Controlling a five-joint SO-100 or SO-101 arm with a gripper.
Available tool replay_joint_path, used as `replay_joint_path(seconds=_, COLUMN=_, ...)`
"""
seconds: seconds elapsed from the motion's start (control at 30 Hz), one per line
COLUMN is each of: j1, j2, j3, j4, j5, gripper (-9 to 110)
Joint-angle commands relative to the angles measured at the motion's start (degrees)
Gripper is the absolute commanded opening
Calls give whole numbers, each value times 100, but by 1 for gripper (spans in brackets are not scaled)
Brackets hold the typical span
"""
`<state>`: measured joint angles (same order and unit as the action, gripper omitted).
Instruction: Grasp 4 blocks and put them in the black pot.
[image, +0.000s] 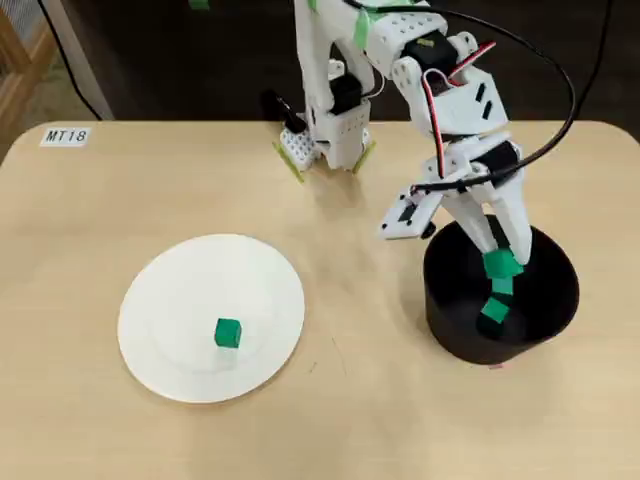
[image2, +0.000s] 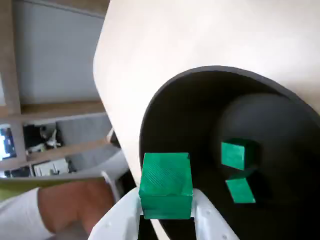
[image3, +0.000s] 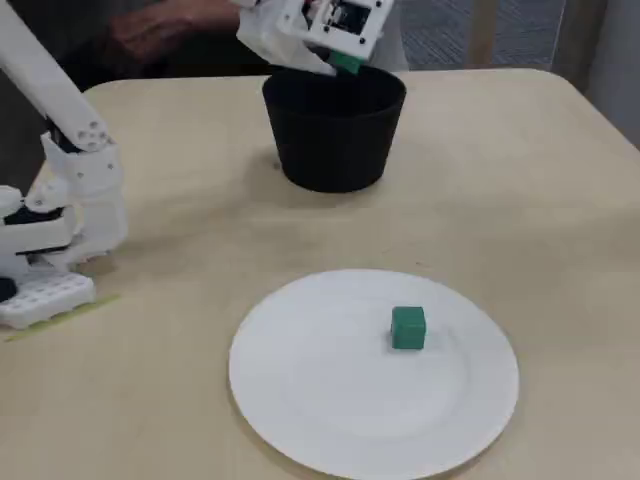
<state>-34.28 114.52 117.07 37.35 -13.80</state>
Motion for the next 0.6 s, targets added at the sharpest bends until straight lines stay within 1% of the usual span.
replay_joint_path(seconds=0.0, j1=26, j2=-9, j3=-308, j4=44, j5=-79, gripper=12)
replay_joint_path(seconds=0.17, j1=-9, j2=-35, j3=-325, j4=141, j5=-158, gripper=14)
replay_joint_path(seconds=0.3, j1=-53, j2=-35, j3=-360, j4=308, j5=-264, gripper=19)
replay_joint_path(seconds=0.37, j1=-88, j2=-79, j3=-431, j4=448, j5=-369, gripper=24)
replay_joint_path(seconds=0.4, j1=-97, j2=-114, j3=-492, j4=510, j5=-369, gripper=24)
replay_joint_path(seconds=0.47, j1=-105, j2=-123, j3=-519, j4=492, j5=-246, gripper=14)
replay_joint_path(seconds=0.53, j1=-53, j2=-97, j3=-598, j4=492, j5=0, gripper=0)
replay_joint_path(seconds=0.57, j1=0, j2=-88, j3=-677, j4=571, j5=53, gripper=-2)
